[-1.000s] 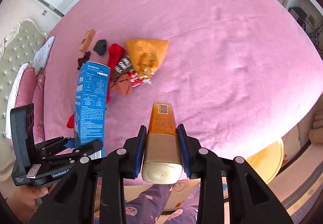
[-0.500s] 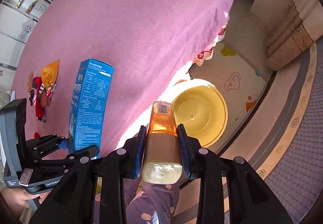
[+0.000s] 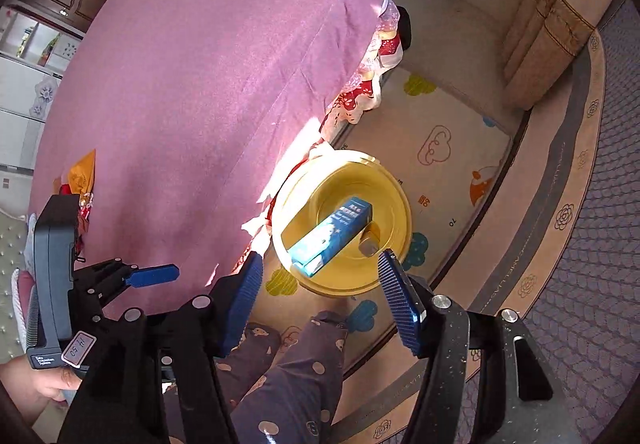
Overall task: Collect trash
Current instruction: 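Carry both items to the yellow basin and release them inside, then move both open tools back over the bed toward the red cloth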
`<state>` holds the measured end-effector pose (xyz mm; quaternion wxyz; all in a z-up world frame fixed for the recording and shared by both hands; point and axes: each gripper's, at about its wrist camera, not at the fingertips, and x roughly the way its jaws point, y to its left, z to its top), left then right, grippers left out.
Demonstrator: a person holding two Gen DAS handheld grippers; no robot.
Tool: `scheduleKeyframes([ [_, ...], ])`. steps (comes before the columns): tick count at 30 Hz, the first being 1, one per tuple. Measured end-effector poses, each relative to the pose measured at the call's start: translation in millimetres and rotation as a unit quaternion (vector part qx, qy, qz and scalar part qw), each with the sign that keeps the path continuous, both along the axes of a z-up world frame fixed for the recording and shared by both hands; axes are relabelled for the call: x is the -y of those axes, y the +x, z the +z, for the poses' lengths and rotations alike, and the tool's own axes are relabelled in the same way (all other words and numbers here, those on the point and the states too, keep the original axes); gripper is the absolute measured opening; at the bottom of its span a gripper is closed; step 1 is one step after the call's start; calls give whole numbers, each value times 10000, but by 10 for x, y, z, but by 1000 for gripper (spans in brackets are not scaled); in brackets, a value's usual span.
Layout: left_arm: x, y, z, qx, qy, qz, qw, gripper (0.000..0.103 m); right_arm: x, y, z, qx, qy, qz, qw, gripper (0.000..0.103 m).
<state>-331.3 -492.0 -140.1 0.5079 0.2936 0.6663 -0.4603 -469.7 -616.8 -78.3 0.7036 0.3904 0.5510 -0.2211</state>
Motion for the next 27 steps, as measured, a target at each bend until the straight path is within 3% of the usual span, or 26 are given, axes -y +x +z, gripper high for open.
scheduleKeyframes([
  [9,-135,258,221,227,-187,523,9982,80,-120,362,80,116,7,386,9992,58],
  [16,-519,657,433,413,-391,1082,9925,80,-462,912,286,268,-110,927,9953,58],
  [22,-1081,1125,565,556,-491,1720,9823,80,-929,1578,463,434,-144,1542,9870,58],
  [27,-1696,1563,650,699,-495,2383,9674,80,-1473,2177,556,574,-114,2149,9749,58],
])
